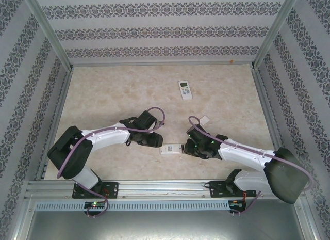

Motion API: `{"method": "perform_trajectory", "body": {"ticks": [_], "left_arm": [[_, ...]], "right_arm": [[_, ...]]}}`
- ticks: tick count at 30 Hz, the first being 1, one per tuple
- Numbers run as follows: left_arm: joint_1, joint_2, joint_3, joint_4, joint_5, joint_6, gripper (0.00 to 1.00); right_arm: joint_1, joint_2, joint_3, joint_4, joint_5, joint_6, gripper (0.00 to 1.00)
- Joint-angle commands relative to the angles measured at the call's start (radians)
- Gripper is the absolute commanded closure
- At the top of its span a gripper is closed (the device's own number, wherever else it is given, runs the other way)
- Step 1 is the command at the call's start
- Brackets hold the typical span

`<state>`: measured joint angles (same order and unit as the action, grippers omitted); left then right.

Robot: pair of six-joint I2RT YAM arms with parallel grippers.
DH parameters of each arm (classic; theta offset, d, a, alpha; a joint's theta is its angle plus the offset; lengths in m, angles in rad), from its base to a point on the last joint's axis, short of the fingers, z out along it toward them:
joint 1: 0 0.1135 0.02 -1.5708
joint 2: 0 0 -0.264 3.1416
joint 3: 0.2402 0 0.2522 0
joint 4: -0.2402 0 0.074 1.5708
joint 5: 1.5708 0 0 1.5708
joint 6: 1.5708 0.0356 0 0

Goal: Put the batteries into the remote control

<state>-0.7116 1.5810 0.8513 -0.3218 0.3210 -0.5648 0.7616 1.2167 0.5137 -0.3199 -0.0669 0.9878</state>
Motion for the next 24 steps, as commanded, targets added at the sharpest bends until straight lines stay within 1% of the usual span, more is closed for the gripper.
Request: {"method": "perform_trajectory", "body": {"ticks": [1, 7, 14, 24], "left_arm": [[0.004, 0.028, -0.003, 0.043, 0.073, -0.010, 0.50], [0.004, 0.040, -0.012, 0.055, 0.074, -0.017, 0.52], [0.004, 0.042, -0.011, 0.056, 0.068, -0.017, 0.52], [0.004, 0.042, -0.018, 0.056, 0.063, -0.017, 0.52]], "right_arm": [[0.002, -0.001, 0.035, 0.020, -0.019, -0.015, 0.82], [0.002, -0.037, 0.020, 0.026, -0.009, 0.000, 0.83], [0.009, 0.009, 0.027, 0.061, -0.044, -0.001, 0.83], [0.021, 0.055, 0.024, 0.086, -0.049, -0.006, 0.88]]}}
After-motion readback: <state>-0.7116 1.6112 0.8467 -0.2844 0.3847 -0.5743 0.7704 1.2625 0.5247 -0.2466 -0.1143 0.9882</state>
